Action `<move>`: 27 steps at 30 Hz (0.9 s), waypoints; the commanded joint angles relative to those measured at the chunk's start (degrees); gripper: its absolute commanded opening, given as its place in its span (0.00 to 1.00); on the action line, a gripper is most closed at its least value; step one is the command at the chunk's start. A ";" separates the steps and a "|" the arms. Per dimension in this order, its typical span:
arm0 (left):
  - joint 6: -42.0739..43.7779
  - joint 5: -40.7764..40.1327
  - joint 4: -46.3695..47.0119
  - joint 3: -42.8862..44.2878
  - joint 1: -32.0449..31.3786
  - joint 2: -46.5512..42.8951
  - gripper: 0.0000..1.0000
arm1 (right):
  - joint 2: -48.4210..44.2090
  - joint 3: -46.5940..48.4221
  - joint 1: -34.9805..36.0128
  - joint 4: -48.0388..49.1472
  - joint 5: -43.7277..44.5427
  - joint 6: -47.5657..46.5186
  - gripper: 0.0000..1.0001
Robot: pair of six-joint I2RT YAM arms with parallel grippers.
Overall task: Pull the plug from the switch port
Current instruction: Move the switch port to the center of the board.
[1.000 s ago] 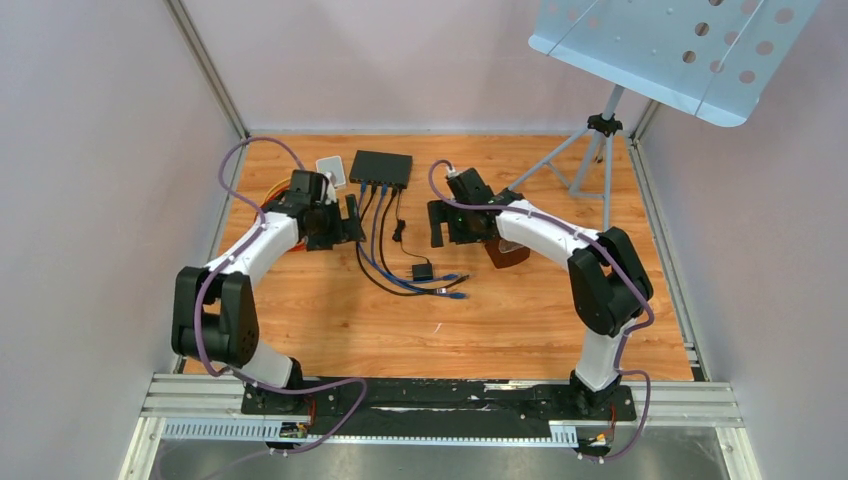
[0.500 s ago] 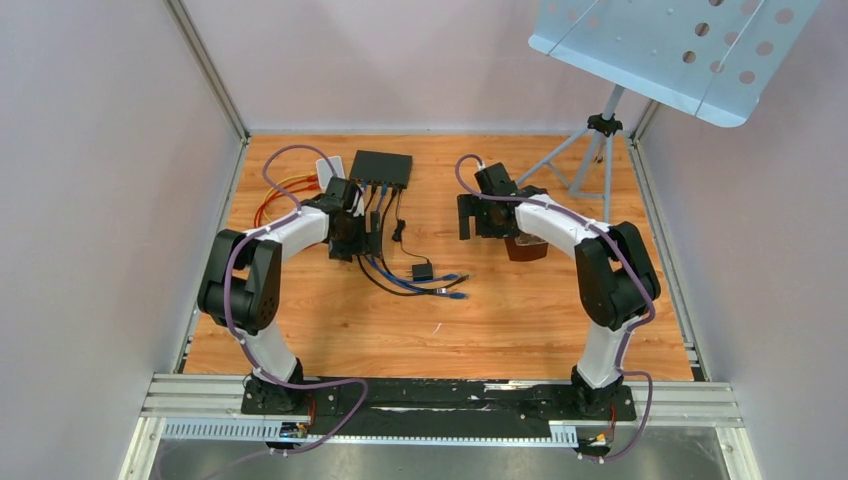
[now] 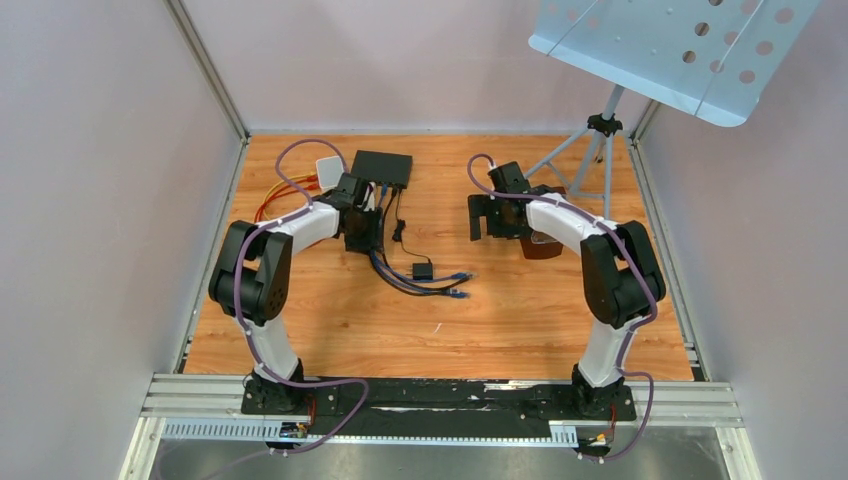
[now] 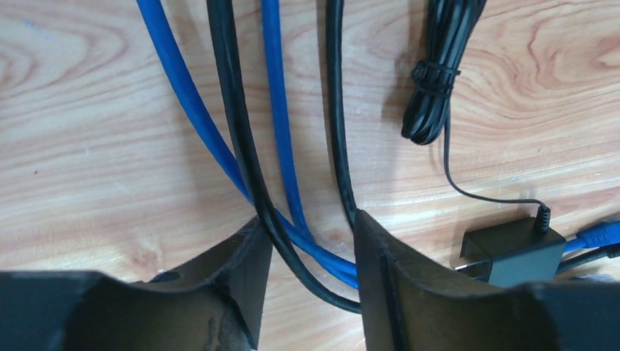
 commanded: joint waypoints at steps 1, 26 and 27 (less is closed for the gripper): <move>0.16 1.04 0.68 -0.37 -2.40 2.91 0.46 | -4.03 2.25 0.32 1.04 -13.13 2.88 0.95; -5.79 8.02 4.45 -19.06 -14.94 -15.18 0.44 | -3.36 -6.00 5.05 5.56 -22.96 8.31 1.00; -5.95 6.73 3.84 -19.69 -14.89 -17.68 0.55 | -4.04 -6.16 5.05 5.52 -21.61 8.54 1.00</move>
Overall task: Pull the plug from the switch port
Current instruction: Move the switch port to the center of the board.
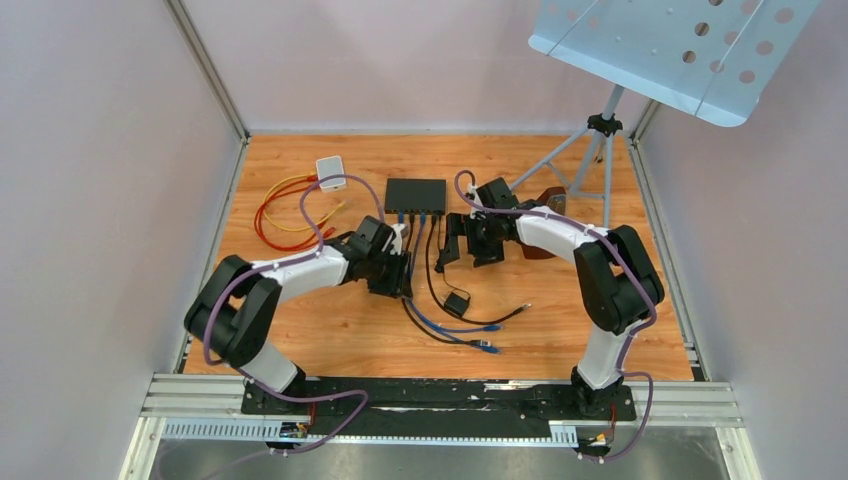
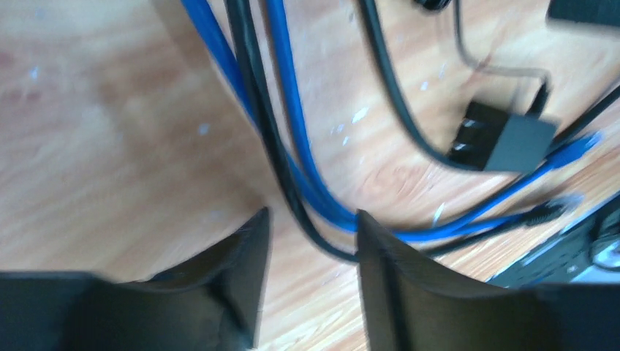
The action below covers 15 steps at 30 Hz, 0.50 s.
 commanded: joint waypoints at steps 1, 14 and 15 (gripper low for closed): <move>-1.72 -2.57 -6.62 -3.55 -0.25 -7.83 0.61 | -3.14 -0.91 0.38 2.29 3.75 1.36 1.00; 2.26 -18.96 -15.83 12.22 2.17 -8.19 1.00 | -4.65 8.29 -1.51 2.25 9.41 -2.14 1.00; 2.57 -18.81 -15.40 13.79 3.48 -7.54 1.00 | -4.62 8.10 -2.47 3.04 3.29 -2.49 1.00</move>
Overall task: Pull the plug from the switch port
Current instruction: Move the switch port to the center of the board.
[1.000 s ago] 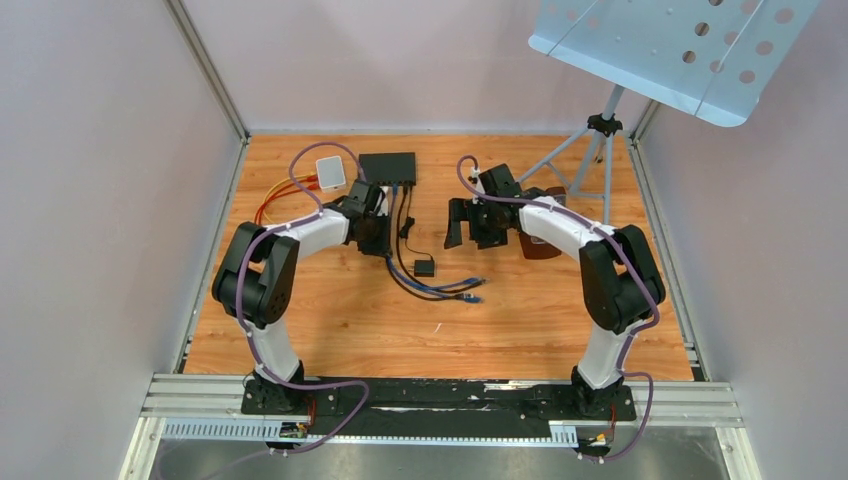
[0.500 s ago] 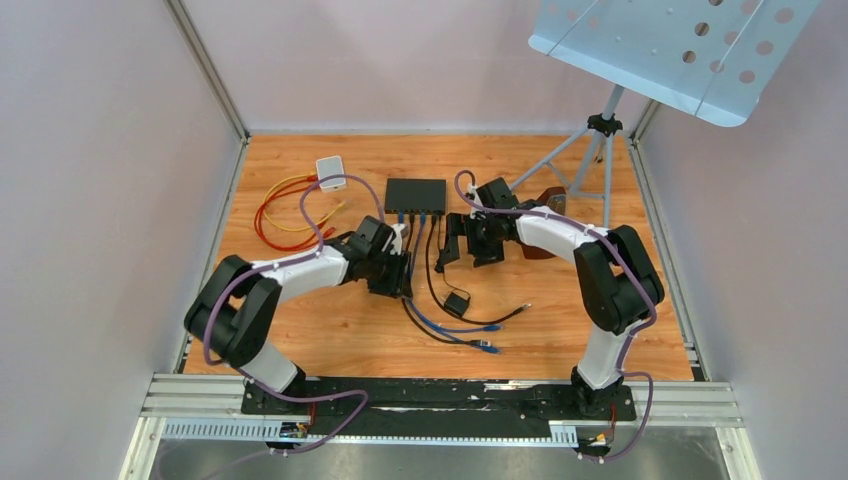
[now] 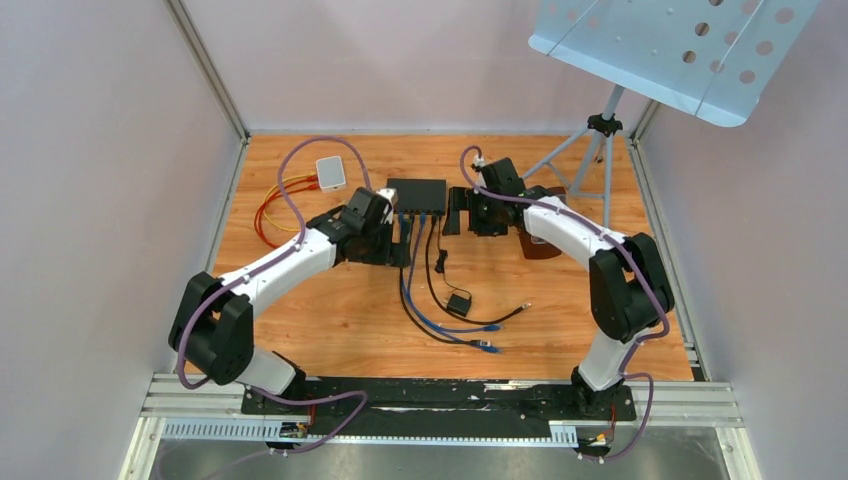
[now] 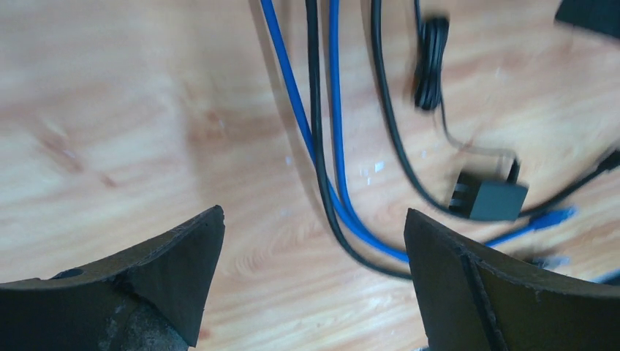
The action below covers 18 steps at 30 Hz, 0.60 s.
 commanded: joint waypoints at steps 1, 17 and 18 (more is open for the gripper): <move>2.75 -3.88 0.43 6.73 3.66 3.52 1.00 | -0.64 4.07 -3.09 3.47 -9.25 0.56 1.00; 2.80 13.83 9.72 12.34 11.88 21.74 0.71 | 14.93 12.78 -4.54 -0.88 -17.85 5.42 0.82; 2.33 14.30 10.68 12.23 11.88 22.12 0.70 | 15.13 12.58 -4.42 -0.93 -18.23 5.42 0.81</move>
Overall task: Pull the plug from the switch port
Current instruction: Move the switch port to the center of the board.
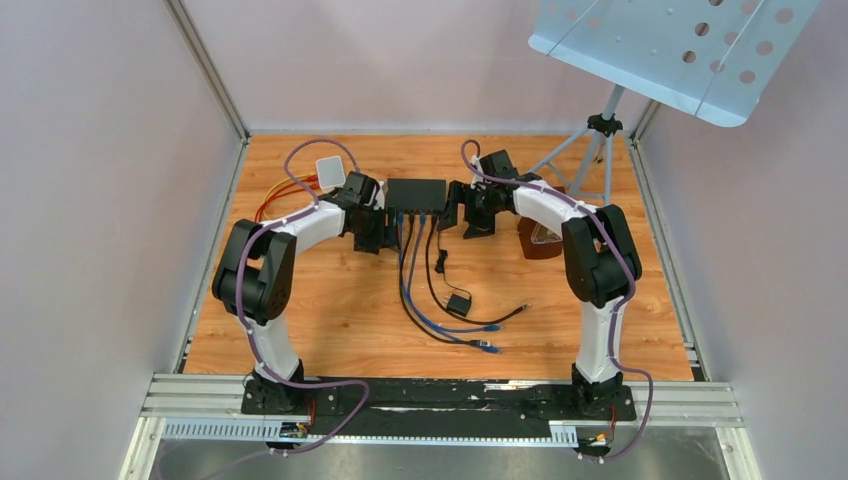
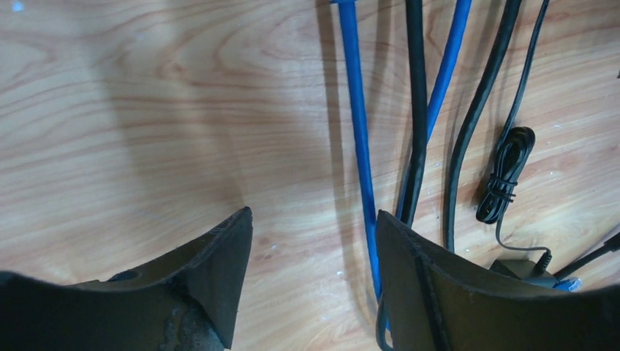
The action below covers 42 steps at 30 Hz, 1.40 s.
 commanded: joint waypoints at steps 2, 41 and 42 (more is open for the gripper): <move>-0.87 5.67 6.23 1.41 -0.19 2.15 0.66 | 0.32 -0.08 0.70 0.51 -2.87 1.05 0.79; -0.12 -2.37 -5.66 -14.53 -13.63 -11.63 0.16 | -5.98 -11.05 2.66 1.10 3.77 -0.60 0.75; -1.19 -2.06 -5.19 -15.27 -13.89 -12.16 0.17 | -6.57 -11.43 2.66 1.19 4.08 -0.59 0.75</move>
